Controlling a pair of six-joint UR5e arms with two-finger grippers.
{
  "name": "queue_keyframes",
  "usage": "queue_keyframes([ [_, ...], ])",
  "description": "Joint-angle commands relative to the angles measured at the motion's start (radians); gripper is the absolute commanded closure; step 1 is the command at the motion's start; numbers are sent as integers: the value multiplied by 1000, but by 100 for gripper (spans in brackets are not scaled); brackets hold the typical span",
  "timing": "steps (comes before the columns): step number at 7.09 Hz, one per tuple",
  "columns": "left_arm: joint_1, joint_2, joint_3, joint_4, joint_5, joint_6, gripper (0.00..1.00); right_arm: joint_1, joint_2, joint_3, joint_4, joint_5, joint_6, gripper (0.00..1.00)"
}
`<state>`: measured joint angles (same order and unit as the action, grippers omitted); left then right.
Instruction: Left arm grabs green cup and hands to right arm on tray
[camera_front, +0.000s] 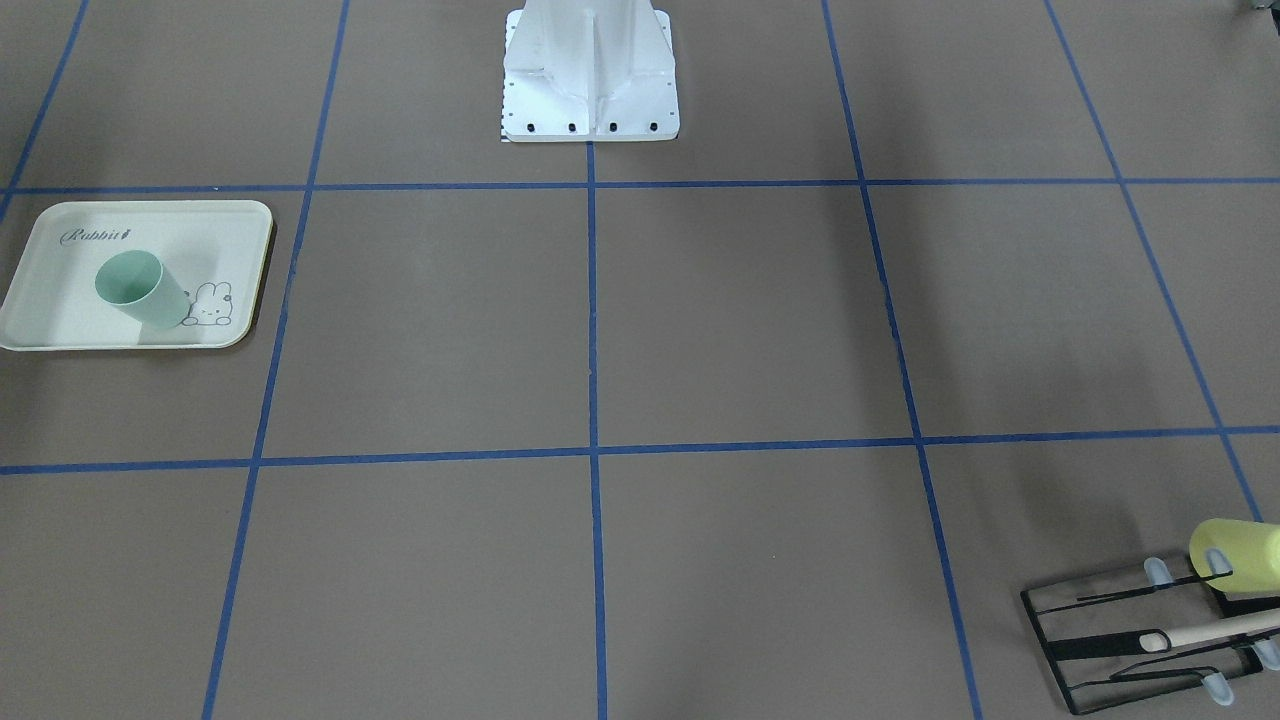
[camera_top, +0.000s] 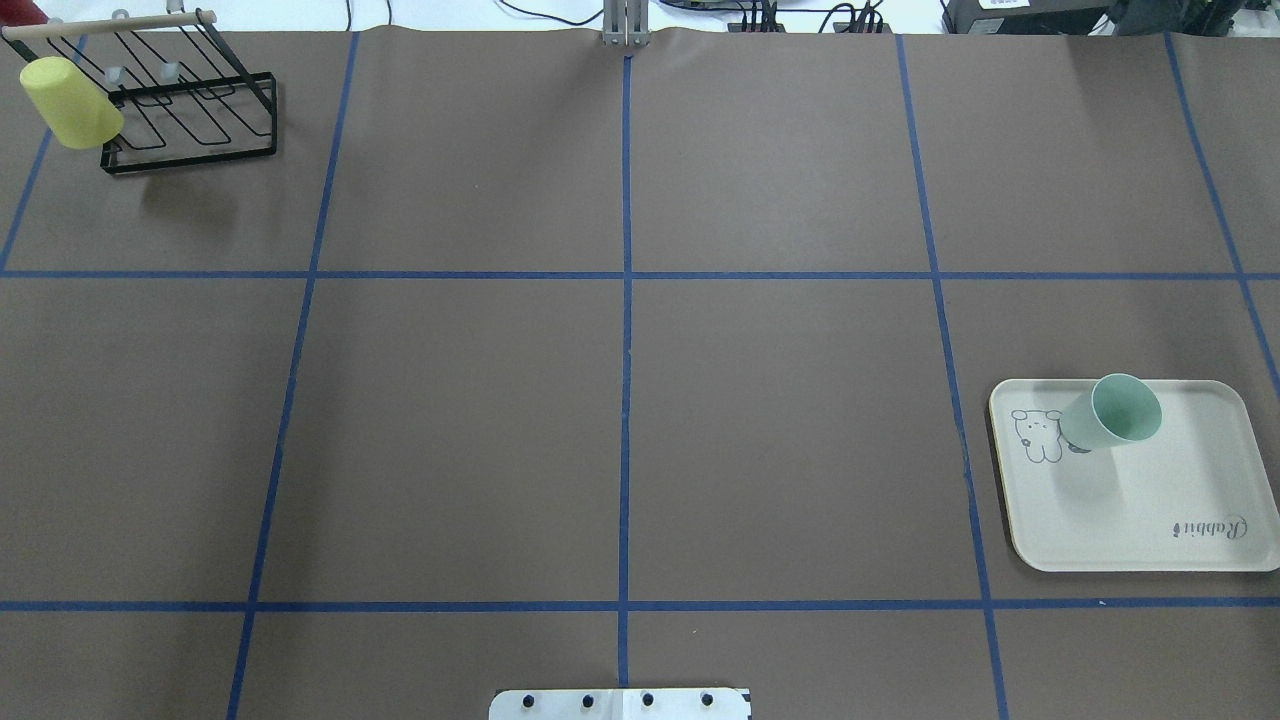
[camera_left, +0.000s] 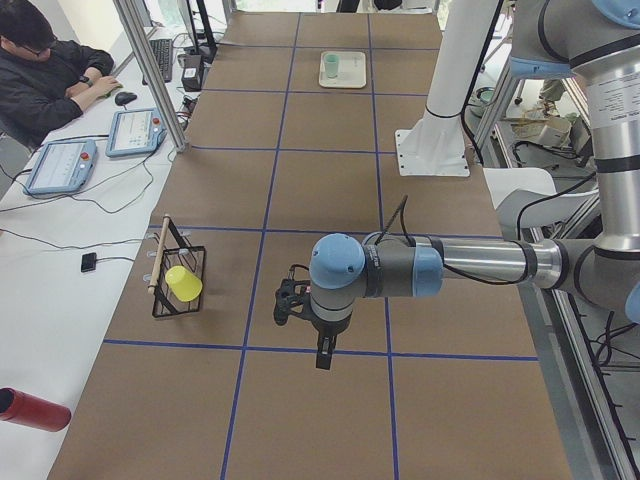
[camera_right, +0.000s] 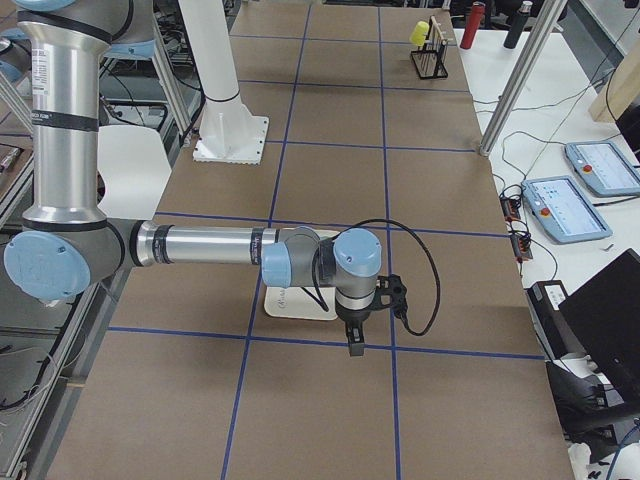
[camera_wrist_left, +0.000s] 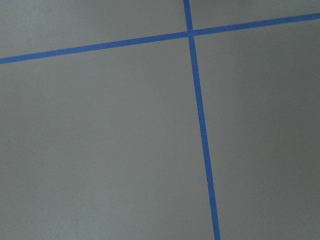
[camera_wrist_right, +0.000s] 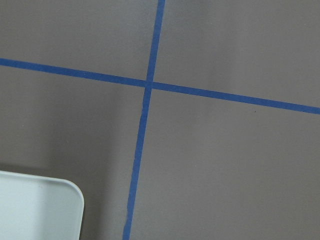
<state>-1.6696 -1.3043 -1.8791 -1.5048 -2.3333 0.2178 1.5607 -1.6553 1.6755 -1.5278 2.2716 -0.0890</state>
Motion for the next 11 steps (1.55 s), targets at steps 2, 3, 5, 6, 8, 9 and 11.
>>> queue_keyframes([
  [2,4,-1,2,0,-1,0,0,-16,5,0,0,0,18,0],
  [3,4,-1,2,0,-1,0,0,-24,15,-5,0,-1,26,0],
  [5,4,-3,2,-2,-1,2,0,-24,15,-5,0,-1,26,0],
  [6,4,-1,3,-2,-1,0,0,-25,15,-5,0,-1,26,0],
  [8,4,-1,5,-3,-1,2,0,-27,17,-8,0,-1,26,0],
  [9,4,-1,6,-3,-1,0,0,-27,15,-8,0,-1,26,0],
  [11,4,-3,6,-3,-1,2,0,-28,15,-8,-2,-1,26,0],
])
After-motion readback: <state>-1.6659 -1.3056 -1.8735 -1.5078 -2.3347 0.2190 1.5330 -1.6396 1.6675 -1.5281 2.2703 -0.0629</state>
